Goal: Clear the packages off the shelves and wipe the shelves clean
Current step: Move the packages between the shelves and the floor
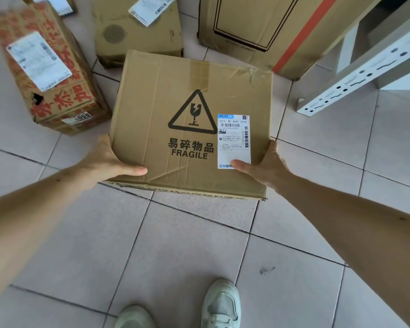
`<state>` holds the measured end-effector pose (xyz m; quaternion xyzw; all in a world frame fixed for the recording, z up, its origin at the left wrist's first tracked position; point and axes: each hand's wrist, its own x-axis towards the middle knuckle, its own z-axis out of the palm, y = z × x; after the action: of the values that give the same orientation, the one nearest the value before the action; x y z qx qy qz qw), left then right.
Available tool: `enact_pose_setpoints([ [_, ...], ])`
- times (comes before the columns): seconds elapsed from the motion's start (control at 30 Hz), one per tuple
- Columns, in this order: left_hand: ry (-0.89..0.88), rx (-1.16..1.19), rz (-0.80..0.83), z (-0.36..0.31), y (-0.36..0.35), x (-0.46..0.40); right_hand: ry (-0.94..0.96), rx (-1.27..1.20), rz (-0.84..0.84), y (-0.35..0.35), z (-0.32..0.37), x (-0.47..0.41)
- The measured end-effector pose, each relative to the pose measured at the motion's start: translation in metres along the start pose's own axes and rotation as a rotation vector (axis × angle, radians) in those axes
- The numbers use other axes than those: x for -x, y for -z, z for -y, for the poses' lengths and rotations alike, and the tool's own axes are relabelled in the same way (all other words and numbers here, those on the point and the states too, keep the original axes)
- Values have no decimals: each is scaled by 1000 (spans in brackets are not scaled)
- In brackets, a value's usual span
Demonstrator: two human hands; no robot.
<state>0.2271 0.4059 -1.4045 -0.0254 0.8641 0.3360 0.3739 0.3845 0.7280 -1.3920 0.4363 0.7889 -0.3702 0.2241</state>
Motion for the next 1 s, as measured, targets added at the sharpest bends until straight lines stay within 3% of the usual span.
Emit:
enact_pose_setpoints([
  [0.2, -59, 112, 73, -17, 24, 51, -11, -8, -27, 33, 9, 53],
  [0.4, -87, 221, 28, -39, 76, 125, 48, -1, -39, 77, 53, 119],
  [0.7, 0, 350, -125, -33, 184, 248, 257, 94, 24, 103, 173, 213],
  [1.0, 154, 450, -404, 30, 263, 357, 481, 244, 127, 63, 291, 291],
])
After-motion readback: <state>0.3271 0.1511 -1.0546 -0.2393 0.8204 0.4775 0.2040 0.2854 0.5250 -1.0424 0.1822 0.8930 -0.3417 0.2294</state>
